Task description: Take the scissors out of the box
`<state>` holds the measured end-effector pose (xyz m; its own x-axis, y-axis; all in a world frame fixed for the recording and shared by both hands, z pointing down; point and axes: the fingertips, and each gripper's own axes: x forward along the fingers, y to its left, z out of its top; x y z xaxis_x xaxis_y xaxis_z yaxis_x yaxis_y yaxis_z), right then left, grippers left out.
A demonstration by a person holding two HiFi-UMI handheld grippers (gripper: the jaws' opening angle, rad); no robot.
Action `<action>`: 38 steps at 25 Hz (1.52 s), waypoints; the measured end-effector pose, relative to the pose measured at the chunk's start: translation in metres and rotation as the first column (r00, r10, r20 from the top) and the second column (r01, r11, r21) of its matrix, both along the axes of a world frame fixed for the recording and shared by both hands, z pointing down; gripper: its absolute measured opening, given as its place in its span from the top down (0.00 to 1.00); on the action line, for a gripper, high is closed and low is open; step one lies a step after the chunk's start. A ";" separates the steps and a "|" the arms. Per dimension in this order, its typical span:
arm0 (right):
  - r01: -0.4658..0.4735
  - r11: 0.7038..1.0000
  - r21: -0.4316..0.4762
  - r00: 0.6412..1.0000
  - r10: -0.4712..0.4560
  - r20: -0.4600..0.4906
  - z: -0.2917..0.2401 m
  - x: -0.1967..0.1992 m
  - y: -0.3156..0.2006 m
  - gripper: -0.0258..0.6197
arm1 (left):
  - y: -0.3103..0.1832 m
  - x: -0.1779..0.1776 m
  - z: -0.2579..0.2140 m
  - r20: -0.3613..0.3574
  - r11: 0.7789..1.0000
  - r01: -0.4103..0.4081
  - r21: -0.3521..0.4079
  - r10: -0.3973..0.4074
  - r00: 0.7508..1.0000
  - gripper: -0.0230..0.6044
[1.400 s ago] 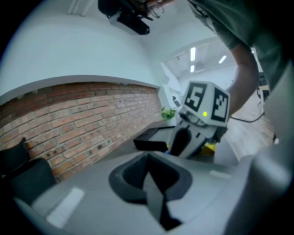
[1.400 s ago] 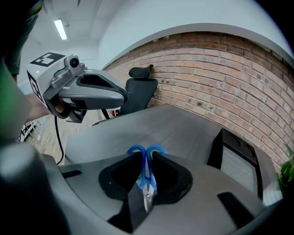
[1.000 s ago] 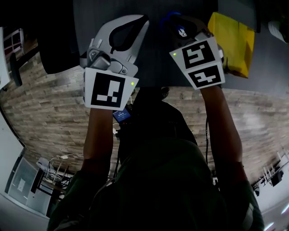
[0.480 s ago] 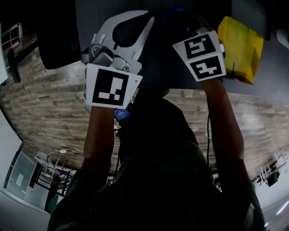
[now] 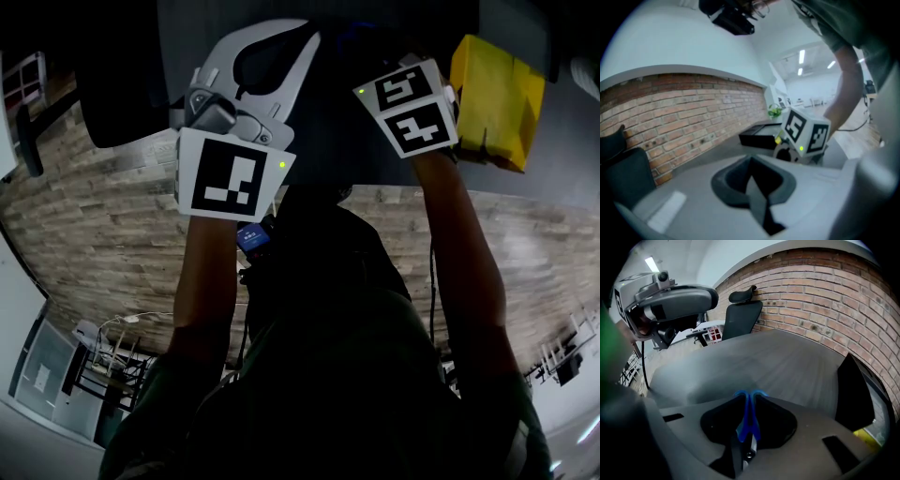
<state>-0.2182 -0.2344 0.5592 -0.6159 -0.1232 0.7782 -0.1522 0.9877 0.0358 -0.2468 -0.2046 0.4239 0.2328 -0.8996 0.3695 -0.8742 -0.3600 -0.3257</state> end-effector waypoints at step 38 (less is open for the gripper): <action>-0.138 0.892 0.431 0.905 -0.063 0.420 -0.354 0.124 0.091 0.95 | 0.119 0.086 -0.236 0.206 0.957 -0.077 0.278 0.019 0.978 0.97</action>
